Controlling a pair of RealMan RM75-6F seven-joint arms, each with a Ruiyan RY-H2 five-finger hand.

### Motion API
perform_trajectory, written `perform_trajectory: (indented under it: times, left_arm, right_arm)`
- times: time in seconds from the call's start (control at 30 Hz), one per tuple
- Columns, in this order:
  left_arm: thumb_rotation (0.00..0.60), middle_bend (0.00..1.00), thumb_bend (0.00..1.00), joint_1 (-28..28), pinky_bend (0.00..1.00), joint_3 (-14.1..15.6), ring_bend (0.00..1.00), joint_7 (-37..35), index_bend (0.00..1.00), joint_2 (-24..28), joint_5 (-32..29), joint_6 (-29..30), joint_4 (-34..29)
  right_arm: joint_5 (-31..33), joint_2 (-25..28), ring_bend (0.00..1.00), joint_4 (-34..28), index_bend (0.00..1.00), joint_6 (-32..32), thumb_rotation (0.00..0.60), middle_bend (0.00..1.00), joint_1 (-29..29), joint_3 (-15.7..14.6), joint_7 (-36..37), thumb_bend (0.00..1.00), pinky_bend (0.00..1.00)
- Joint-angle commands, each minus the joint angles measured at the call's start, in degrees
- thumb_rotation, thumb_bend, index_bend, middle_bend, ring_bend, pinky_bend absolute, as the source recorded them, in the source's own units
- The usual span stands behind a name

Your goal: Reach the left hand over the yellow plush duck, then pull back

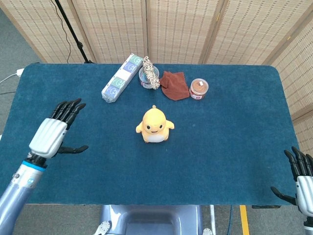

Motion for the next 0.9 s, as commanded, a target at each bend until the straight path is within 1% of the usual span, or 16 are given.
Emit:
perform_trajectory:
  times: [0.03, 0.13, 0.23, 0.4, 0.6, 0.67, 0.9]
  left_arm:
    - [0.478, 0.00, 0.00, -9.48, 0.00, -4.61, 0.00, 8.53, 0.00, -6.50, -10.81, -6.08, 1.77]
    - [0.424, 0.00, 0.00, -15.22, 0.00, -5.83, 0.00, 13.38, 0.00, -10.45, -16.44, -8.20, 4.61]
    - [0.366, 0.00, 0.00, -19.64, 0.00, -6.62, 0.00, 16.26, 0.00, -13.81, -19.72, -9.40, 7.70]
    - [0.306, 0.00, 0.00, -26.56, 0.00, -7.52, 0.00, 19.43, 0.00, -18.89, -23.33, -11.63, 13.37]
    - [0.300, 0.00, 0.00, -32.72, 0.00, -7.30, 0.00, 22.35, 0.00, -24.30, -27.93, -12.74, 19.21]
    - [0.299, 0.00, 0.00, -34.72, 0.00, -7.04, 0.00, 22.80, 0.00, -26.45, -29.94, -13.41, 22.20]
    - [0.298, 0.00, 0.00, -39.75, 0.00, -6.75, 0.00, 21.62, 0.00, -32.65, -33.78, -16.53, 31.99]
  right_arm:
    - [0.82, 0.08, 0.00, 0.16, 0.00, -0.74, 0.600, 0.00, 0.31, 0.26, 0.28, 0.00, 0.00]
    - [1.60, 0.18, 0.00, 0.41, 0.00, -1.54, 0.600, 0.00, 0.59, 0.41, 0.54, 0.00, 0.00]
    - [2.02, 0.24, 0.00, 0.52, 0.00, -1.96, 0.600, 0.00, 0.78, 0.54, 0.75, 0.00, 0.00]
    - [3.19, 0.43, 0.00, 0.84, 0.00, -2.62, 0.600, 0.00, 1.01, 0.91, 1.38, 0.00, 0.00]
    - [5.27, 0.82, 0.00, 1.09, 0.00, -3.69, 0.600, 0.00, 1.41, 1.71, 2.73, 0.00, 0.00]
    - [6.15, 0.93, 0.00, 1.32, 0.00, -4.26, 0.600, 0.00, 1.58, 1.97, 3.22, 0.00, 0.00]
    - [8.49, 1.19, 0.00, 1.84, 0.00, -6.13, 0.600, 0.00, 2.15, 2.60, 4.54, 0.00, 0.00]
